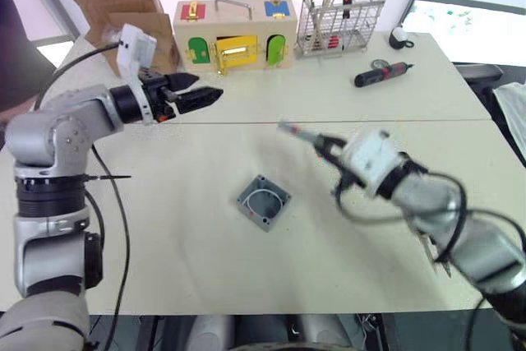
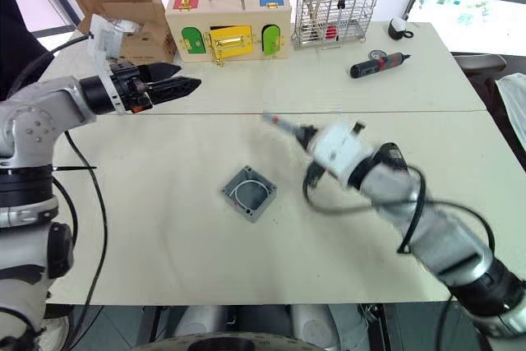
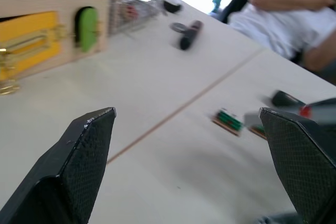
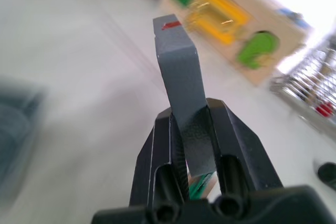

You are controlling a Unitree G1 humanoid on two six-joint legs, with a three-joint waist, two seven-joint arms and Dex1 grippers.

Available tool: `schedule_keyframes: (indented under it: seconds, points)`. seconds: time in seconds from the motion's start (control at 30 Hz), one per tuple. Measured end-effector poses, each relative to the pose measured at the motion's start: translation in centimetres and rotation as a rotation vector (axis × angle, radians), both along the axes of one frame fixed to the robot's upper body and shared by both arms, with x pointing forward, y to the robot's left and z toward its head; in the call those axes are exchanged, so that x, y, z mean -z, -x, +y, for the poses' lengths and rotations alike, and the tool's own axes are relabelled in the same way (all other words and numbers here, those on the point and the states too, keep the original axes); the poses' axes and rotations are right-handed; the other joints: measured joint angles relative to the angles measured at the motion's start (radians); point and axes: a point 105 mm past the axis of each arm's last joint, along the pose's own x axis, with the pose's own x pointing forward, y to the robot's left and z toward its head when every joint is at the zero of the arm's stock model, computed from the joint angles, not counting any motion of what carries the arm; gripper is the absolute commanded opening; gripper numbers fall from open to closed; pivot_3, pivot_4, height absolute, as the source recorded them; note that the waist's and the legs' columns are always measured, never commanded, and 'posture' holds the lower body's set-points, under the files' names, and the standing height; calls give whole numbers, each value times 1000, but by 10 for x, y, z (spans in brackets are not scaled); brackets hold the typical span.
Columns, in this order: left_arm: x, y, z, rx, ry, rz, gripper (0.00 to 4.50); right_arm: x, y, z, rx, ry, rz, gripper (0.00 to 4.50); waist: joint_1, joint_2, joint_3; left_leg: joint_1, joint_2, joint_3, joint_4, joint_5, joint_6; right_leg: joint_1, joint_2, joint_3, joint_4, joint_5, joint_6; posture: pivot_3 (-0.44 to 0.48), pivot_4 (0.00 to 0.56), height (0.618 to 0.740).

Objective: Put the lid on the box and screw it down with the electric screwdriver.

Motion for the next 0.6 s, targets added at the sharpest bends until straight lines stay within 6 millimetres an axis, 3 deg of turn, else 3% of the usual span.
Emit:
schedule_keyframes:
  seconds: [0.27,0.6]
  points:
    - [30,20,-27,220,-66,113,4464,20,31,23,-157,208,-237,124,5,0,0,1,0,-1,1,0,-1,2,0,0,1,0,0,0,150,740]
    - [51,38,-43,365,-114,190,4464,47,35,32,-210,329,-350,124,6,0,0,1,0,-1,1,0,-1,2,0,0,1,0,0,0,150,740]
